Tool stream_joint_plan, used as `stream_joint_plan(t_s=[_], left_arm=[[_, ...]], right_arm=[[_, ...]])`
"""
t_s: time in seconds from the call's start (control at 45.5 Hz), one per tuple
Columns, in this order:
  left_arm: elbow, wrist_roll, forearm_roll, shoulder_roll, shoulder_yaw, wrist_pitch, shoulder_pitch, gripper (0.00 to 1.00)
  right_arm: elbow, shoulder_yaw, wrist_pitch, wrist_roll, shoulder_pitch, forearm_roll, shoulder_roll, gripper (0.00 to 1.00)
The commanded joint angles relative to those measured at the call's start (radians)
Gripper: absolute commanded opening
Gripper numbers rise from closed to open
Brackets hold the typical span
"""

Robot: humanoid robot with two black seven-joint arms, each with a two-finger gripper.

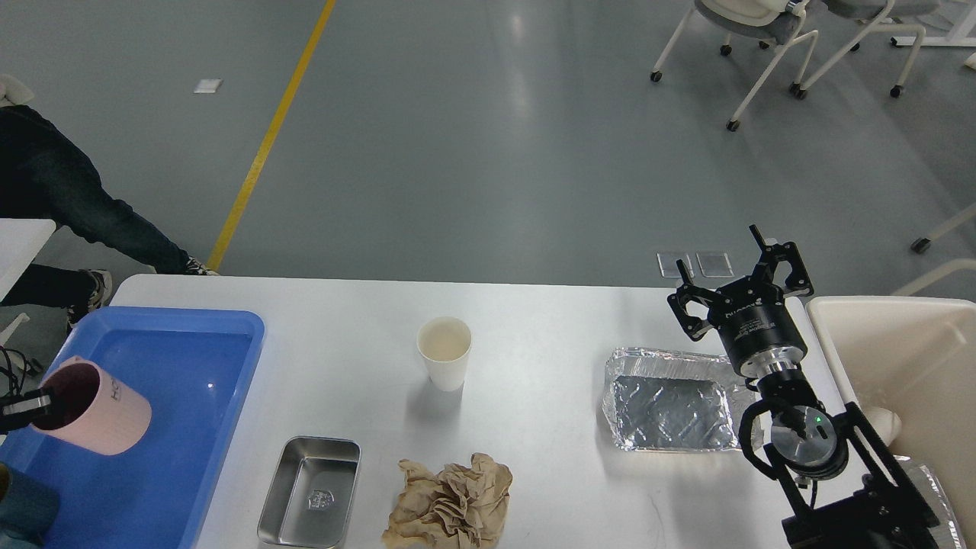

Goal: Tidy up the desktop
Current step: 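Lower the pink mug into the blue bin and release it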

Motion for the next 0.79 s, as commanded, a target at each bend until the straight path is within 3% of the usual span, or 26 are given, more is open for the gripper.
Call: stream_joint_plan(t_s=[0.0,0.132,0.198,0.242,0.352,0.462,0.572,0.77], left_arm=[[-0.001,-0.029,0.014,-0.018,0.0,0.067,0.094,0.0],[0.005,-0.032,0.014,-0.033,0.002,0.097,0.126,0.0],[0.006,-0.03,0.014,-0.039,0.002,0.105,0.134,0.05],[0.006,-0.029,0.012,-0.043,0.0,0.107,0.134,0.15],[0.006,-0.03,0.012,-0.043,-0.01,0.107,0.131,0.55],[0.005,-0.032,0.011,-0.039,-0.012,0.105,0.128,0.7],[-0.003,-0.035,0.012,-0.03,-0.012,0.101,0.122,0.79],[-0.026,-0.047,0.012,-0.004,-0.027,0.096,0.106,0.84]], right_arm=[[-0.002,0.0,0.0,0.0,0.008,-0.007,0.016,1.0],[-0.002,0.0,0.0,0.0,0.019,-0.007,0.018,1.0],[-0.002,0.0,0.0,0.0,0.019,-0.007,0.018,1.0],[-0.002,0.0,0.0,0.0,0.019,-0.007,0.018,1.0],[-0.002,0.0,0.0,0.0,0.016,-0.007,0.018,1.0],[-0.002,0.0,0.0,0.0,0.016,-0.007,0.018,1.0],[-0.002,0.0,0.0,0.0,0.016,-0.007,0.018,1.0],[-0.002,0.0,0.0,0.0,0.016,-0.007,0.018,1.0]])
